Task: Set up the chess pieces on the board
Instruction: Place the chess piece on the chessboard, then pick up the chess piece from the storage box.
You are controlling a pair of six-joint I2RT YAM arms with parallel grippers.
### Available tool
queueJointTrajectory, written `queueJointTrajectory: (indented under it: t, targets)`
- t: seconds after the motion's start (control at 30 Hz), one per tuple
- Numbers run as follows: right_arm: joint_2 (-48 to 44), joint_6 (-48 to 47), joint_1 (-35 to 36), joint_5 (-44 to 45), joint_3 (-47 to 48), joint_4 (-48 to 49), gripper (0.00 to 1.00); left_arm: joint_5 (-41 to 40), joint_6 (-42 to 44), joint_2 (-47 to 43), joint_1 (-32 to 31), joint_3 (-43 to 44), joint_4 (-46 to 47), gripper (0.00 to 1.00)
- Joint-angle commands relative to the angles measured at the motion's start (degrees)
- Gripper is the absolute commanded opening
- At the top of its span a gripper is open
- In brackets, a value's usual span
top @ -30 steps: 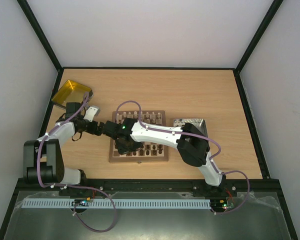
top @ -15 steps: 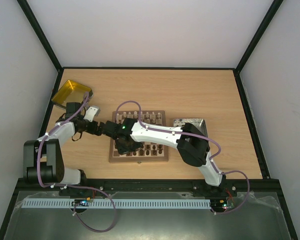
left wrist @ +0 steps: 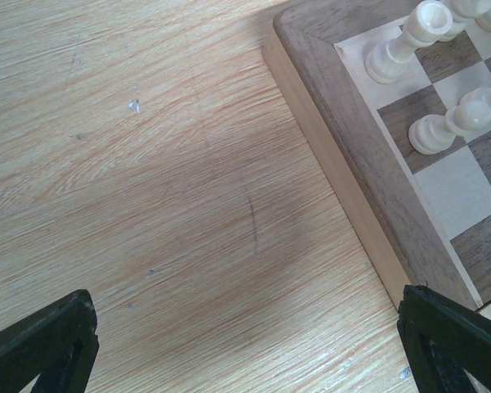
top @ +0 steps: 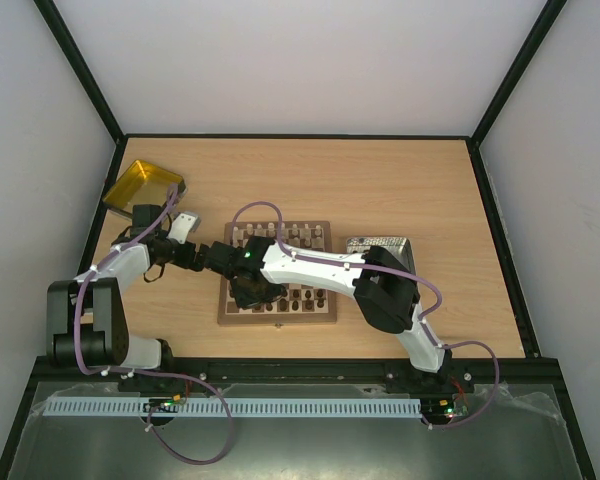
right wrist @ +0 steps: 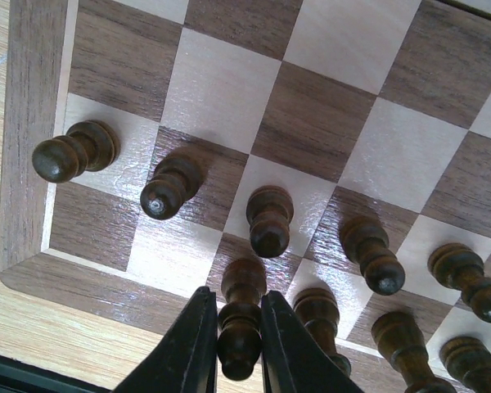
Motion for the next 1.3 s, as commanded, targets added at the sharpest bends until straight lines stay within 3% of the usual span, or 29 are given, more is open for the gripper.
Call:
queueJointTrajectory:
  t: [0.0,0.63,0.77,0.93,1.03,1.27]
  targets:
    - [-3.0,0.6,-0.2,0.3,-0.3,-0.4,0.15,0.9,0.5,0.8,0.3,0.7,-0.7,1.00]
    - [-6.6,1.0,-2.1,2.8,0.8,-3.3,0.24,1.5,0.9,0.6,0.3,0.7,-1.1,0.99]
    - [-13.3,0.5,-8.6,5.3,-4.5,-2.7,0.24,1.5,0.9,0.5,0.3,0.7,-1.1,1.00]
    - [-21.8,-2.3,-22.1,5.2,-15.4,0.5,0.24,1.7,1.0,0.9,0.3,0.8,-1.2,1.00]
    - [-23.0,-4.8,-29.3,6.0,-19.0,1.3,0.24,1.9,1.1,1.1,0.3,0.9,-1.2,1.00]
    - [-23.8,-7.3,-38.5,7.4,-26.3,5.9,0.24,1.9,1.0,0.9,0.3,0.9,-1.3,1.00]
